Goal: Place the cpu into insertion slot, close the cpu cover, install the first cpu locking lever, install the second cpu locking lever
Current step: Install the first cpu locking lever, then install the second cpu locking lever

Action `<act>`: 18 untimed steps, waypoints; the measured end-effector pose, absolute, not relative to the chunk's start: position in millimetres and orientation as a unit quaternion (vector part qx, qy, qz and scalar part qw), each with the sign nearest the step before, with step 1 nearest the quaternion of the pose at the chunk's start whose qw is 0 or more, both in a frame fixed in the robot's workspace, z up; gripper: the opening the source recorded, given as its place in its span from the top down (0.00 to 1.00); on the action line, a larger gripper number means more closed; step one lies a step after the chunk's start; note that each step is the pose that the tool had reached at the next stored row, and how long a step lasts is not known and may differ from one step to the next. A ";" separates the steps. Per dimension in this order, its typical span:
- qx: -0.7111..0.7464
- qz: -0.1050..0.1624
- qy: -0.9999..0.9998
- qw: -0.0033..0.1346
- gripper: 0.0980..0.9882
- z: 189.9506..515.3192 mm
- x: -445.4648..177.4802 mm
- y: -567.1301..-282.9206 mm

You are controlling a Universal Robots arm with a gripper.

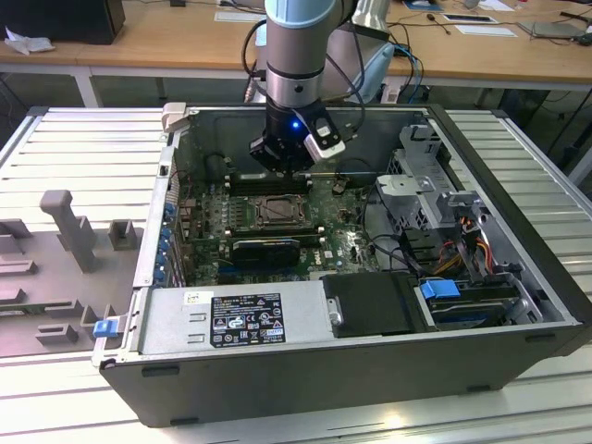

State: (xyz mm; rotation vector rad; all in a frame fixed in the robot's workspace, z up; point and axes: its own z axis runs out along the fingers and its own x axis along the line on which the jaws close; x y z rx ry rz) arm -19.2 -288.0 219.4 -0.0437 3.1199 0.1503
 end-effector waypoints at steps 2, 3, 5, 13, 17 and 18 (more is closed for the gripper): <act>-0.014 0.048 0.999 0.009 0.99 219.4 -19.2 -289.4; -0.014 0.048 0.999 0.009 0.99 219.4 -19.2 -290.0; -0.014 0.048 0.999 0.009 0.99 219.4 -19.2 -290.8; -0.014 0.048 0.999 0.009 0.99 219.4 -19.2 -294.3; -0.014 0.048 0.999 0.009 0.99 219.5 -19.2 -298.9; -0.014 0.048 0.999 0.009 0.99 221.5 -19.3 -299.0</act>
